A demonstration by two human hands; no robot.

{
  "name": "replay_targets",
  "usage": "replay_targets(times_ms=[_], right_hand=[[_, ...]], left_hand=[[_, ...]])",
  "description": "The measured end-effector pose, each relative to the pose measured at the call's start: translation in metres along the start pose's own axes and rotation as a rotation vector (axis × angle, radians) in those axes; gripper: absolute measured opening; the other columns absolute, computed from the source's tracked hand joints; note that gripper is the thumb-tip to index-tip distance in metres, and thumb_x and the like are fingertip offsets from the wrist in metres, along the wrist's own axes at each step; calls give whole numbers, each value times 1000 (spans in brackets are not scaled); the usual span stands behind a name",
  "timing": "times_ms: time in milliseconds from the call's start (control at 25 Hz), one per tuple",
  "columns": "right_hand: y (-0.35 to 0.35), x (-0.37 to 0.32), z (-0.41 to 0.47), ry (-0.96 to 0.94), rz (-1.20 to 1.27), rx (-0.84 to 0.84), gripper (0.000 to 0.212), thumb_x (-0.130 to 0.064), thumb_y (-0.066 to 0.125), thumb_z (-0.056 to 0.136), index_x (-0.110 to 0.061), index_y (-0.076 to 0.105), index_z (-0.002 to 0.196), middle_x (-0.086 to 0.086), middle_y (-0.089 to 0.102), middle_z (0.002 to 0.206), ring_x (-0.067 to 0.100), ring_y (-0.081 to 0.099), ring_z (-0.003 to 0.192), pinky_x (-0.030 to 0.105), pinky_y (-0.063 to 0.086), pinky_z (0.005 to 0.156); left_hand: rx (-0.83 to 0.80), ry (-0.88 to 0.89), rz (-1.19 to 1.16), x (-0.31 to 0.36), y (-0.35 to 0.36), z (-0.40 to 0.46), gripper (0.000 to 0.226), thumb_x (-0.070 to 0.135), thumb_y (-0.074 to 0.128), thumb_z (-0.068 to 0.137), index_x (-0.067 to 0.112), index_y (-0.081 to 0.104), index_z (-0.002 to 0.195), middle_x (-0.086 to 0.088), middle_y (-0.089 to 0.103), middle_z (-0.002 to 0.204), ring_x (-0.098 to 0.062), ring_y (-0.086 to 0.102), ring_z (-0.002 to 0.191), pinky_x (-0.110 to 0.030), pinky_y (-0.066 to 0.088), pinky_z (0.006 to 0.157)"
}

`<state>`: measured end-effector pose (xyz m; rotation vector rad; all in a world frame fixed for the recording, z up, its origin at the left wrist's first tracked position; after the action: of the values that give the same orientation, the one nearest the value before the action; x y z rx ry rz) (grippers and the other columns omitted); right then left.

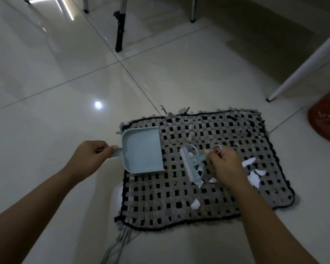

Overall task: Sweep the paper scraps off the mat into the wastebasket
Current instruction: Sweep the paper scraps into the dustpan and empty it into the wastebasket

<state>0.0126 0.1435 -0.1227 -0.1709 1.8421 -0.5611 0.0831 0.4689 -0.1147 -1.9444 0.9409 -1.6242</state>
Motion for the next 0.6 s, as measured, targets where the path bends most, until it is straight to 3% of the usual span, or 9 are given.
replay_targets(times_ms=[120, 280, 440, 600], right_hand=[[5, -6, -6, -10, -10, -256, 44, -11, 57, 88, -20, 40, 48, -8, 37, 41, 8, 35, 41, 26, 33, 52], [13, 8, -26, 40, -231, -560, 33, -12, 60, 86, -12, 46, 56, -4, 42, 53, 9, 38, 48, 24, 34, 54], [-4, 15, -13, 86, -282, -479, 31, -14, 58, 88, -11, 50, 58, 0, 45, 55, 13, 41, 50, 25, 34, 53], [-28, 5, 8, 66, -241, -307, 27, -14, 57, 88, -7, 48, 63, 4, 41, 57, 19, 37, 56, 29, 31, 57]], left_hand=[[-8, -31, -34, -4, 4, 0, 41, 26, 58, 88, -4, 59, 61, -11, 43, 51, -9, 34, 40, -25, 26, 51], [-46, -33, -2, -1, 15, -2, 42, 26, 58, 88, -4, 57, 58, -11, 43, 51, -8, 34, 37, -26, 26, 51], [-67, -17, 22, 8, 22, -3, 46, 26, 57, 89, -12, 55, 63, -14, 40, 53, -19, 34, 47, -27, 25, 52], [-58, -8, 50, 13, 24, -3, 48, 29, 56, 89, -14, 55, 66, -15, 41, 53, -19, 33, 47, -27, 24, 51]])
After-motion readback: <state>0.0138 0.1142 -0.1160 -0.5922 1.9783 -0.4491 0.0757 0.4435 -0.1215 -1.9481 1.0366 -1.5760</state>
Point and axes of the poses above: each hand's wrist, its own z-axis towards the middle knuckle, its own y-axis out of the palm, x = y × z, the point moved 7 cm from there along z, towards the middle knuckle
